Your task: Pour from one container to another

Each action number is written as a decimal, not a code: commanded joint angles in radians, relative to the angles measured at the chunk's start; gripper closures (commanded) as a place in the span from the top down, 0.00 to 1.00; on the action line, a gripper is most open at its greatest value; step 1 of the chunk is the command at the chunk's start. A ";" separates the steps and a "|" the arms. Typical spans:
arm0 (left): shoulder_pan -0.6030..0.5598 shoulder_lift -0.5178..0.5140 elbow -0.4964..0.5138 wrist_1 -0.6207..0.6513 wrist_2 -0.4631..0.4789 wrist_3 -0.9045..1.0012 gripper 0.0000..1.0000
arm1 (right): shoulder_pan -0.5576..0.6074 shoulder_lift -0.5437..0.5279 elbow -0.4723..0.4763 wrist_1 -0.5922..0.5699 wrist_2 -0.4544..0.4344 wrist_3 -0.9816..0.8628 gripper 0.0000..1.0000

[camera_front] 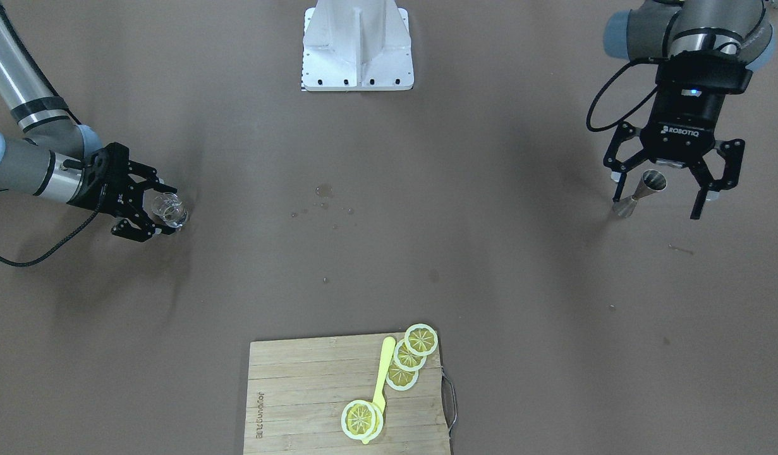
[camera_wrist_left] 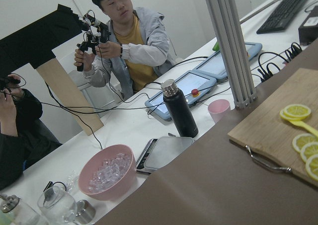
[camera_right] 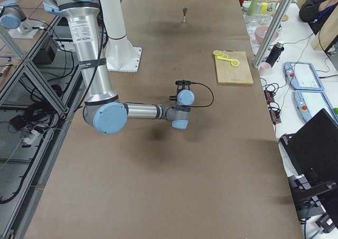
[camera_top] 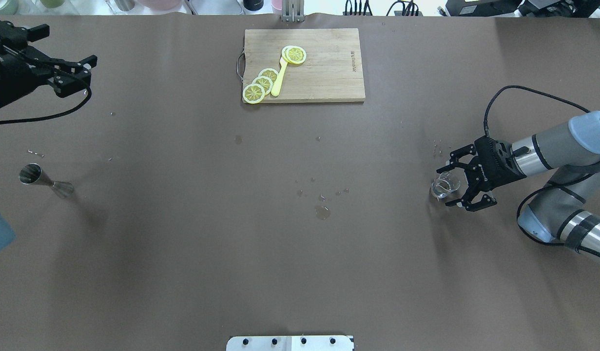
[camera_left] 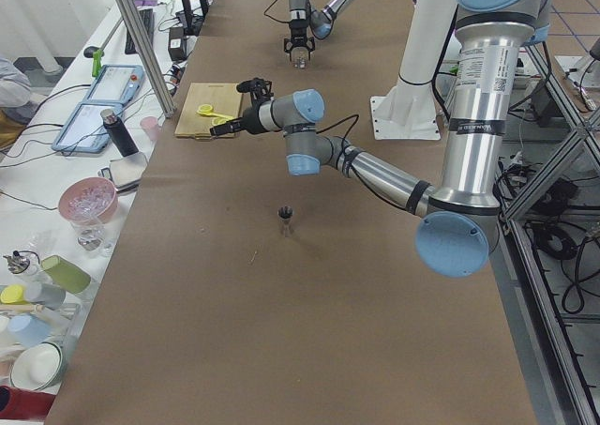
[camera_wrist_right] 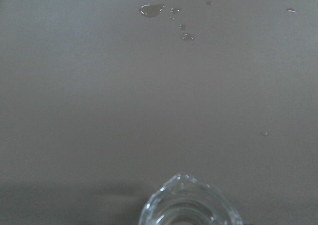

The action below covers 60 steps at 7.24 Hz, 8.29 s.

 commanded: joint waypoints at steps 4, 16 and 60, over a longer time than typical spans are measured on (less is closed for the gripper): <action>0.383 0.169 -0.180 0.109 0.425 -0.313 0.98 | 0.012 0.009 -0.001 -0.007 0.004 -0.002 0.51; 1.048 0.537 0.301 -0.521 1.358 -0.613 0.92 | 0.228 0.103 0.013 -0.122 0.144 0.028 0.00; 0.365 -0.704 0.713 -0.191 0.536 -0.096 0.00 | 0.138 0.122 0.522 -0.809 -0.105 0.082 0.00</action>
